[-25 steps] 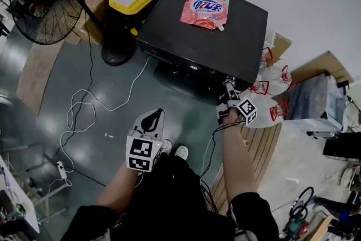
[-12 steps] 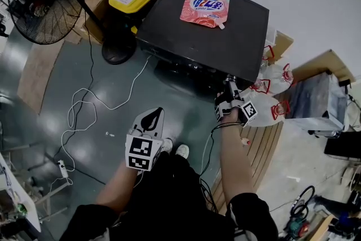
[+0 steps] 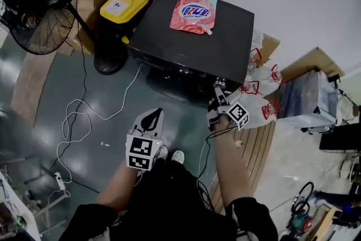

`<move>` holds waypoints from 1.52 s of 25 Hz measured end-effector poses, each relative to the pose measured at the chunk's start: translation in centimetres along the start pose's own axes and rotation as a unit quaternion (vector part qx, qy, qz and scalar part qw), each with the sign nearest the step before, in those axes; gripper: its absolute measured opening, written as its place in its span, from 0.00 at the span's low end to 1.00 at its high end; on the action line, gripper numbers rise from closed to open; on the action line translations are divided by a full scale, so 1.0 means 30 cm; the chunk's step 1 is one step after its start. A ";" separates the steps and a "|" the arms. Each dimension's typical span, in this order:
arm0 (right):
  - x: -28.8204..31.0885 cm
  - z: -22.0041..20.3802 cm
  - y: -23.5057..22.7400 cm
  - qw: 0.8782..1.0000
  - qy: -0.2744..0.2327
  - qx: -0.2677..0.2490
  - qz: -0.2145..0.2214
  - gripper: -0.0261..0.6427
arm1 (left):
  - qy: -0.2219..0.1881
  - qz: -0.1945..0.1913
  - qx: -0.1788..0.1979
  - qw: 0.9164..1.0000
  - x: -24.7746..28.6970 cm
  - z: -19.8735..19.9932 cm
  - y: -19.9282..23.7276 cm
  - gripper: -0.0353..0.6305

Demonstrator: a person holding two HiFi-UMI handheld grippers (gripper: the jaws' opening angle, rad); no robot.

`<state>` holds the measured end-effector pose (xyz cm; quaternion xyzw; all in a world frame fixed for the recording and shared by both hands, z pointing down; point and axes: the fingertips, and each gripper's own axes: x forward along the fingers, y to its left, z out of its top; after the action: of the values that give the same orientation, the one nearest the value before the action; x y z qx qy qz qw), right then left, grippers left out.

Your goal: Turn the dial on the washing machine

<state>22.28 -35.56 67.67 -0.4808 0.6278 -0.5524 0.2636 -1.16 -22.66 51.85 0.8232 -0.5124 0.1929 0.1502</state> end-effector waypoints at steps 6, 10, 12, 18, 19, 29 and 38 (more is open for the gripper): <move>-0.154 -0.049 0.269 0.973 -0.013 -0.230 -0.004 0.04 | -0.036 -0.022 0.008 0.999 -0.028 0.094 -0.017 0.06; -0.291 -0.049 0.502 0.932 -0.067 -0.357 0.004 0.04 | -0.060 -0.041 0.015 0.997 -0.049 0.144 -0.043 0.06; -0.372 -0.043 0.625 0.903 -0.104 -0.418 0.004 0.04 | -0.073 -0.050 0.019 0.996 -0.064 0.175 -0.058 0.06; -0.594 -0.037 0.850 0.822 -0.197 -0.533 -0.034 0.04 | -0.115 -0.069 0.030 0.990 -0.101 0.270 -0.101 0.06; -0.621 -0.044 0.866 0.815 -0.204 -0.542 -0.038 0.04 | -0.120 -0.072 0.032 0.990 -0.104 0.283 -0.110 0.06; -0.680 -0.091 0.869 0.804 -0.204 -0.556 -0.053 0.04 | -0.146 -0.084 0.045 0.985 -0.126 0.341 -0.172 0.06; -0.662 -0.110 0.891 0.813 -0.198 -0.546 -0.041 0.04 | -0.153 -0.073 0.046 0.985 -0.164 0.359 -0.152 0.06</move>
<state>18.99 -18.28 39.21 -0.6699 0.7403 -0.0219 0.0533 2.74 -21.63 39.82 0.8843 -0.4583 0.0768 0.0461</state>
